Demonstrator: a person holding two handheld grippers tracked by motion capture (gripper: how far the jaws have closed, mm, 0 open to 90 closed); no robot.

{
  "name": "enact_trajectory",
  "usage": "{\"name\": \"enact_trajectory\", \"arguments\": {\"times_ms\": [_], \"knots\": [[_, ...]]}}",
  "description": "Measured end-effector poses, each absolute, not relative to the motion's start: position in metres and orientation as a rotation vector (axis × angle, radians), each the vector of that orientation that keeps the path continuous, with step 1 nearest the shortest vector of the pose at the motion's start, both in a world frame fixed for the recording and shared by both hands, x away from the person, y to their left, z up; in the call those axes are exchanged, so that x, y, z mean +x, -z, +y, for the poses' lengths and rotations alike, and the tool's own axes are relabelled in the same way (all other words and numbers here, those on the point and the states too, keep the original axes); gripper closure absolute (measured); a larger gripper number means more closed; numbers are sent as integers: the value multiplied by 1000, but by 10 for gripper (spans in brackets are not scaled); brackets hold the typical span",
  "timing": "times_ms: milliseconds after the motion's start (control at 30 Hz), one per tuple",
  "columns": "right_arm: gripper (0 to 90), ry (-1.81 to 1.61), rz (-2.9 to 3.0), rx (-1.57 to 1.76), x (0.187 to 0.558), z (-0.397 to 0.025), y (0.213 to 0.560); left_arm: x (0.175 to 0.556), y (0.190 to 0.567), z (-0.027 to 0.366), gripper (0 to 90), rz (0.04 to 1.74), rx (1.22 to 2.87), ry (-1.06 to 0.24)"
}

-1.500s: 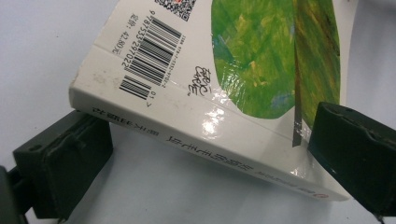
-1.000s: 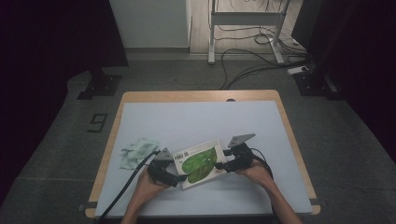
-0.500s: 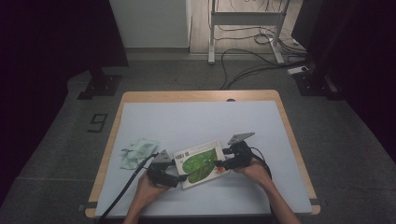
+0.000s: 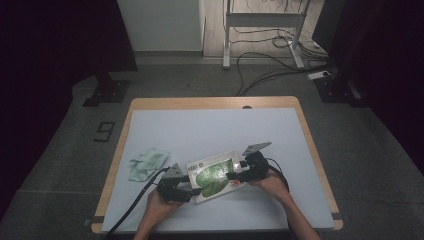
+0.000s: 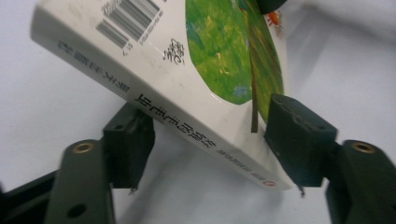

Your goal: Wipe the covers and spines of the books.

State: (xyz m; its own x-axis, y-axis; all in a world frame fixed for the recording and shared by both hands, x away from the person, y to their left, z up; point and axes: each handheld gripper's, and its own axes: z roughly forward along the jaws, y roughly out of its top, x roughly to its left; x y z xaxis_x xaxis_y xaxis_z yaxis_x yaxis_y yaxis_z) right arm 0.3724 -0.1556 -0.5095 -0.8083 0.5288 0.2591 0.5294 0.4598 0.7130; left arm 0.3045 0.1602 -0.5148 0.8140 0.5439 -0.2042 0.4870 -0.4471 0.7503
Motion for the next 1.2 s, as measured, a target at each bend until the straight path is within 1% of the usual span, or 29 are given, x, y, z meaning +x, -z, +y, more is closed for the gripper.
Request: {"name": "enact_trajectory", "arguments": {"times_ms": [167, 300, 433, 533, 567, 633, 733, 967, 1100, 1200], "knots": [[359, 1344, -2668, -963, 371, -157, 504, 306, 512, 160, 463, 761, 2111, -5], [381, 1380, -2673, -967, 371, -157, 501, 308, 508, 162, 530, 761, 2092, 7], [415, 1438, -2676, -968, 372, -158, 494, 312, 501, 166, 628, 748, 2077, -11], [414, 1480, -2679, -966, 373, -158, 489, 314, 495, 166, 698, 729, 2087, -54], [410, 1497, -2678, -959, 374, -158, 488, 314, 493, 165, 714, 717, 2102, -87], [394, 1507, -2701, -955, 374, -156, 485, 316, 491, 164, 720, 698, 2120, -130], [379, 1514, -2730, -964, 376, -153, 484, 323, 487, 166, 722, 686, 2096, -132], [407, 1563, -2741, -996, 384, -148, 482, 339, 484, 174, 699, 658, 2099, -217], [421, 1545, -2752, -1016, 387, -144, 486, 346, 488, 177, 686, 652, 2120, -239], [442, 1551, -2748, -1009, 387, -143, 487, 349, 491, 178, 675, 667, 2130, -222]]}}
